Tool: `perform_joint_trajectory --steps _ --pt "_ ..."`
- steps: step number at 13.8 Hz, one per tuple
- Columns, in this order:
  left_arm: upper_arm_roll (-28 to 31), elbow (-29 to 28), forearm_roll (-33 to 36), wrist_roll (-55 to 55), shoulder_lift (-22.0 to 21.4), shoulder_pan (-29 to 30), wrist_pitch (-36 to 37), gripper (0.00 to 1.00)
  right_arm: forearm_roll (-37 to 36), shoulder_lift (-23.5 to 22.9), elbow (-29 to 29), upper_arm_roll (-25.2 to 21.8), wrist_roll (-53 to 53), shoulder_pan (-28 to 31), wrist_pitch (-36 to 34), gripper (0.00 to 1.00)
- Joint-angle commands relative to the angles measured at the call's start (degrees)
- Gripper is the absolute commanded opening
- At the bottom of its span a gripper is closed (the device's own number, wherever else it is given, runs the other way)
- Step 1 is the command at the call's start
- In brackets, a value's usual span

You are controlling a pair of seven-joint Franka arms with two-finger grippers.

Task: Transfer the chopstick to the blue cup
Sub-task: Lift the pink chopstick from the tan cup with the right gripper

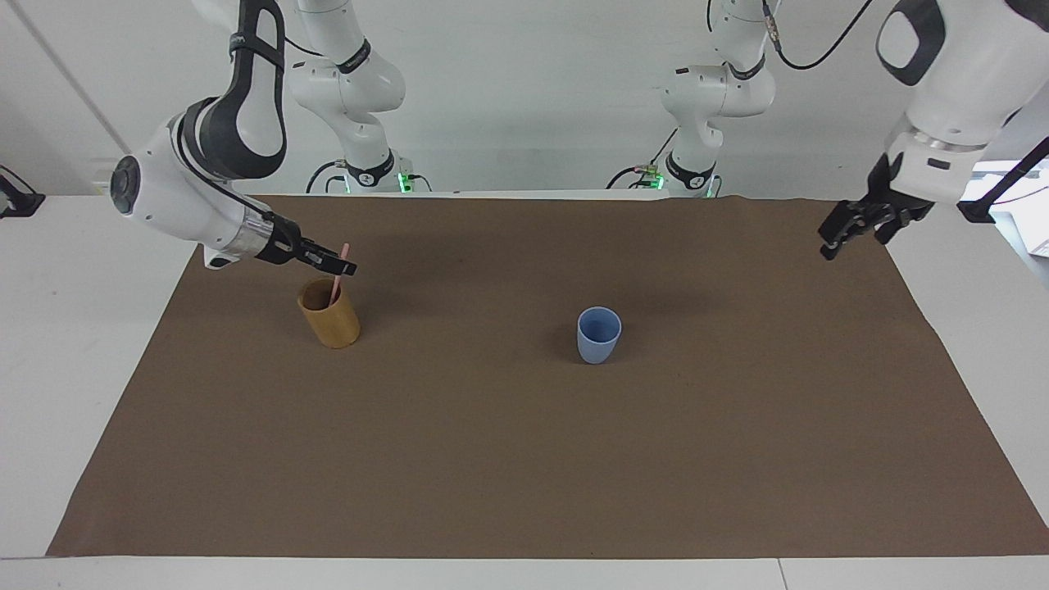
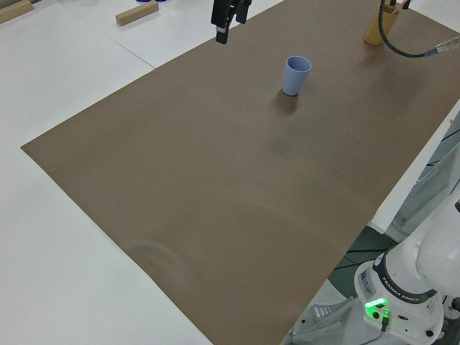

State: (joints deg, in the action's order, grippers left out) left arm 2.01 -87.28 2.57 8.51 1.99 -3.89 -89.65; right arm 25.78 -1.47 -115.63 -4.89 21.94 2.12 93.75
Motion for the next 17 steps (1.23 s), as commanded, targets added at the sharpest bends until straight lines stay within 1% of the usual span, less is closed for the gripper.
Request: perform_joint_trajectory --steps 1,2,3,7,9,10,12,14,16,17 --pt "-0.96 -0.61 0.25 -1.04 0.48 -0.50 0.36 1.00 1.03 0.50 -1.18 0.15 -0.58 -0.36 0.38 0.29" --pt "-0.96 -0.79 0.25 -1.13 0.39 -0.68 0.70 1.00 1.03 0.59 -1.18 0.15 -0.59 -0.37 -0.05 0.13" --pt "-0.96 -0.87 0.25 -1.04 0.38 -0.68 0.79 1.00 0.16 0.59 -1.18 0.15 -0.59 -0.45 -0.32 0.00" --pt "-0.96 -0.87 0.25 -1.04 0.38 -0.24 0.62 1.00 -1.35 0.42 -0.48 0.23 -0.67 -0.28 -1.02 0.00" --pt "-0.96 -0.87 0.25 -1.04 0.38 -0.24 0.62 1.00 -1.52 -0.54 2.23 0.15 -0.59 -0.28 -3.47 0.00" --pt "-0.96 -0.87 0.25 -1.04 0.38 -0.33 0.62 1.00 -2.13 -1.25 5.12 0.15 -0.59 0.33 -6.53 0.00" --pt "-0.96 -0.87 0.25 -1.04 0.30 -0.24 0.62 1.00 -2.75 -2.57 12.76 -0.03 -0.06 0.78 -14.52 0.00" --pt "-0.96 -0.87 0.25 -1.04 0.38 -0.24 0.62 1.00 -2.67 -2.40 18.57 -0.12 0.12 1.82 -19.72 0.00" --pt "-0.96 -0.79 0.25 -1.04 0.38 -0.24 0.62 1.00 -1.61 -2.48 25.68 0.14 0.38 1.75 -24.56 0.00" --pt "-0.96 -0.87 0.25 -1.04 0.38 -0.24 0.62 1.00 0.48 -2.48 29.11 0.23 1.60 1.22 -26.06 0.00"
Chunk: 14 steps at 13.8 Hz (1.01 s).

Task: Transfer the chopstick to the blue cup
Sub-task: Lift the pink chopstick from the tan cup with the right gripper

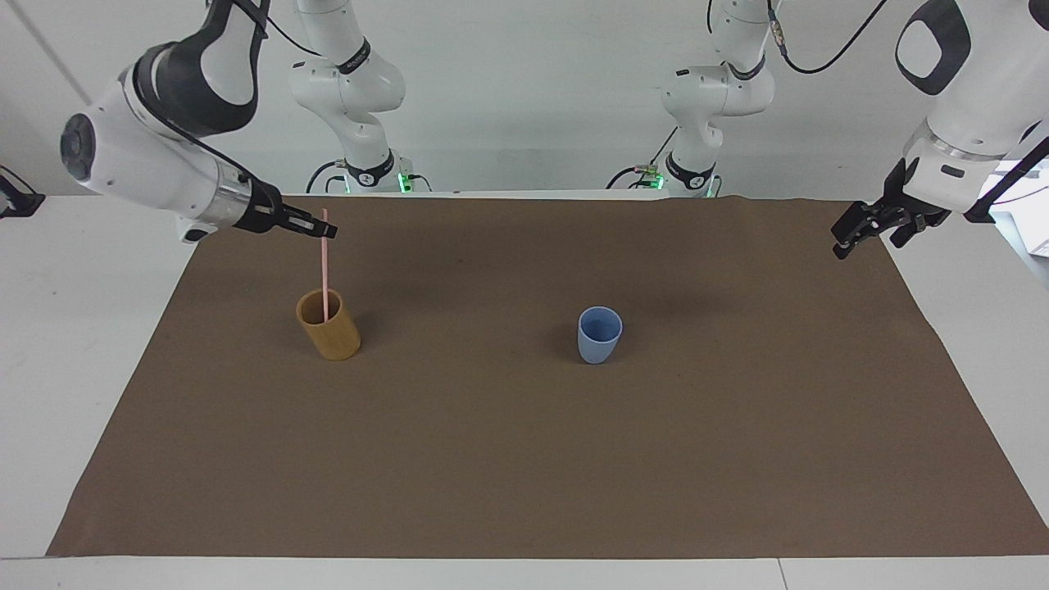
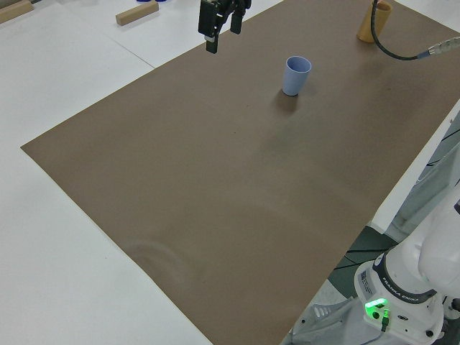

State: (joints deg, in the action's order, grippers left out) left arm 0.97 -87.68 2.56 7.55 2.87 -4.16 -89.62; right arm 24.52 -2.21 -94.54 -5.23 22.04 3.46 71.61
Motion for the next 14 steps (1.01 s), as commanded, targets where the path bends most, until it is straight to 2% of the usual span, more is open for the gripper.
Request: perform_joint_trajectory --steps 1,3,4,7,11,14 --pt "0.08 -0.48 0.25 -0.08 -0.50 0.03 0.59 1.00 6.20 -1.74 11.71 0.84 5.69 -0.29 -5.41 0.00" --pt "0.08 -0.48 0.25 -0.08 -0.50 0.03 0.59 1.00 13.59 -2.96 16.47 2.06 18.06 -0.91 -6.13 0.00" --pt "0.08 -0.48 0.25 -0.08 -0.50 0.03 0.59 1.00 16.23 -3.32 17.71 4.33 24.48 -1.87 -5.60 0.00" --pt "0.08 -0.48 0.25 -0.08 -0.50 0.03 0.59 1.00 19.25 -4.81 20.27 9.52 41.46 -6.60 3.50 0.00" --pt "0.08 -0.48 0.25 -0.08 -0.50 0.03 0.59 1.00 19.77 -4.55 16.76 10.33 53.34 -17.85 22.21 0.00" --pt "0.08 -0.48 0.25 -0.08 -0.50 0.03 0.59 1.00 22.93 -4.47 11.06 10.42 56.10 -22.17 32.26 0.00"
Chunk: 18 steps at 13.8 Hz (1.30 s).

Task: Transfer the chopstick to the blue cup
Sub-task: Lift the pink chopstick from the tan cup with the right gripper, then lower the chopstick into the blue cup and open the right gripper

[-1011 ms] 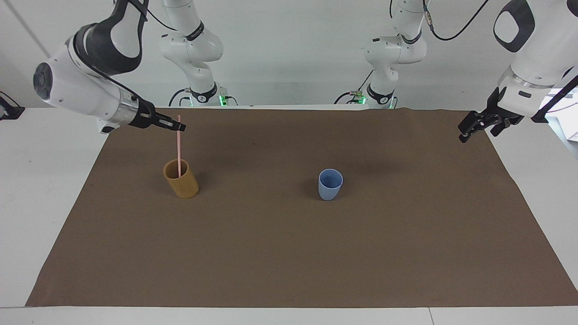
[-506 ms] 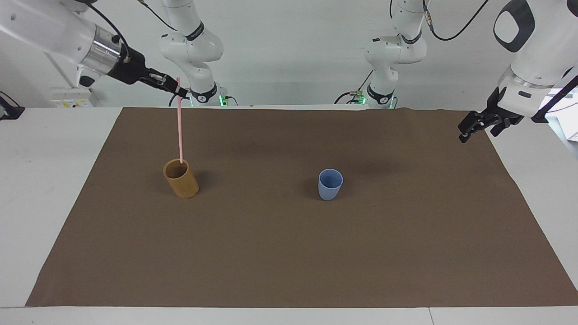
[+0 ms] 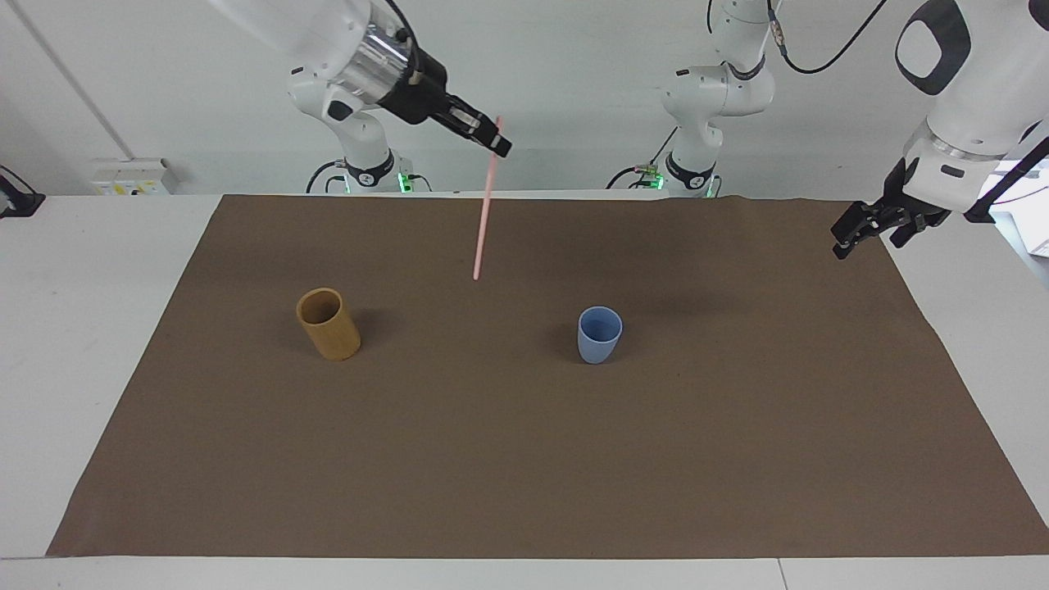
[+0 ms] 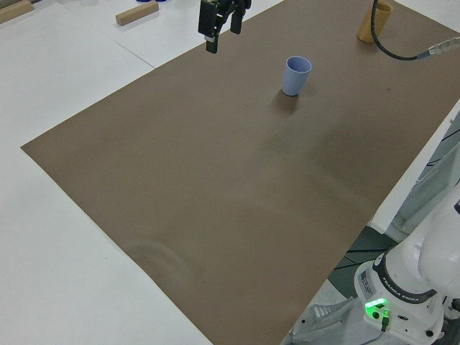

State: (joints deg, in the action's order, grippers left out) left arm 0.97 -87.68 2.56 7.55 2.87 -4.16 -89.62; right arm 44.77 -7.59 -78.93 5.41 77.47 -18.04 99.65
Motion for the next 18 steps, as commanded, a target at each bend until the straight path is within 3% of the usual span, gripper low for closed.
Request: perform_joint_trajectory --steps 1,5,7,9,11,18 --pt "0.08 -0.48 0.25 -0.08 -0.50 0.03 0.59 1.00 2.60 1.35 -7.09 -0.22 0.66 -2.33 6.24 0.00" --pt "0.08 -0.48 0.25 -0.08 -0.50 0.03 0.59 1.00 2.60 1.35 -13.95 -0.22 -1.43 -4.81 14.06 0.00" --pt "0.08 -0.48 0.25 -0.08 -0.50 0.03 0.59 1.00 7.05 0.65 -16.24 -0.13 -1.54 -5.69 19.77 0.00" --pt "0.08 -0.48 0.25 -0.08 -0.50 0.03 0.59 1.00 9.10 0.47 -18.79 -0.13 -1.53 -10.15 25.47 0.00" --pt "0.08 -0.48 0.25 -0.08 -0.50 0.03 0.59 1.00 11.63 -2.15 -18.89 -0.13 -1.45 -12.45 31.38 0.00" --pt "0.08 -0.48 0.25 -0.08 -0.50 0.03 0.59 1.00 16.04 -1.20 -23.01 -0.13 -1.97 -13.25 33.33 0.00"
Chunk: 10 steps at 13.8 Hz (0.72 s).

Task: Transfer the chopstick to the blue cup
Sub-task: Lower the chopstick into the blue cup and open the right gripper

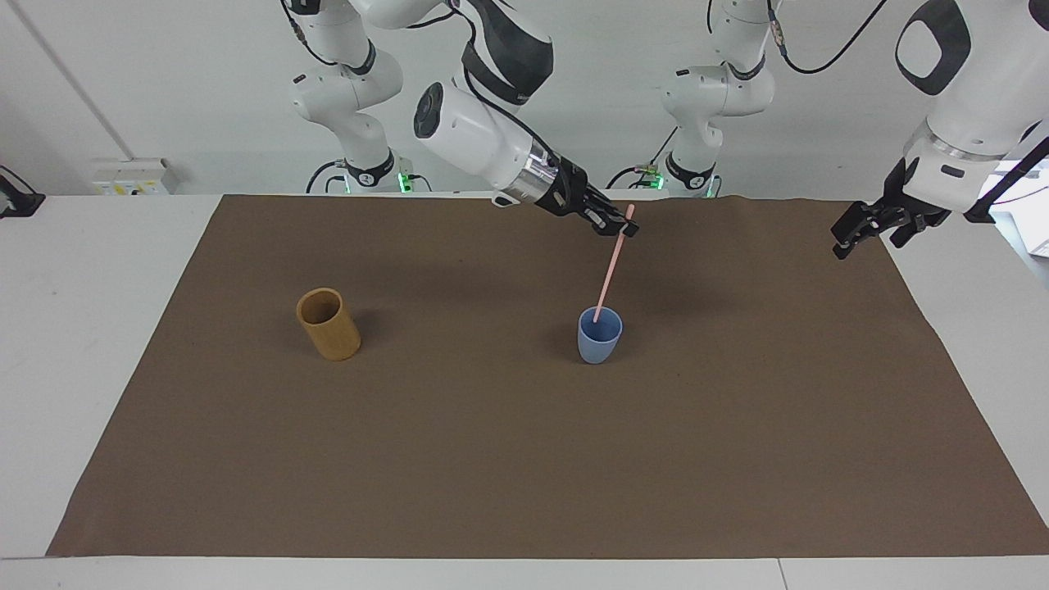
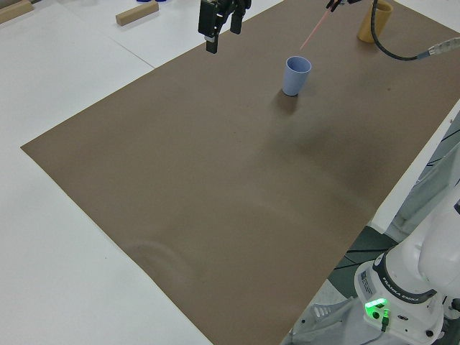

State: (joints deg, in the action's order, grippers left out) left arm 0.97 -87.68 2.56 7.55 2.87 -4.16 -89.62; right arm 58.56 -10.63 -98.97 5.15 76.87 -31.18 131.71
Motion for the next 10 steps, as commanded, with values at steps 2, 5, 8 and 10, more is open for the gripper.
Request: perform_joint_trajectory --steps 2,5,8,10 --pt "0.08 -0.48 0.25 -0.08 -0.50 0.03 0.58 1.00 2.61 0.97 -3.43 0.12 -1.64 -0.89 3.11 0.00" --pt "0.08 -0.48 0.25 -0.08 -0.50 0.03 0.67 1.00 2.61 0.52 -4.91 0.12 -1.90 -3.36 5.32 0.00" --pt "0.17 -0.48 0.25 -0.08 -0.58 0.46 1.02 1.00 2.61 0.87 -6.59 0.12 -1.99 -3.45 7.59 0.16" --pt "0.08 -0.48 0.25 -0.08 -0.58 0.73 1.11 1.00 2.52 0.87 -6.33 0.04 -1.99 -3.45 7.95 0.79"
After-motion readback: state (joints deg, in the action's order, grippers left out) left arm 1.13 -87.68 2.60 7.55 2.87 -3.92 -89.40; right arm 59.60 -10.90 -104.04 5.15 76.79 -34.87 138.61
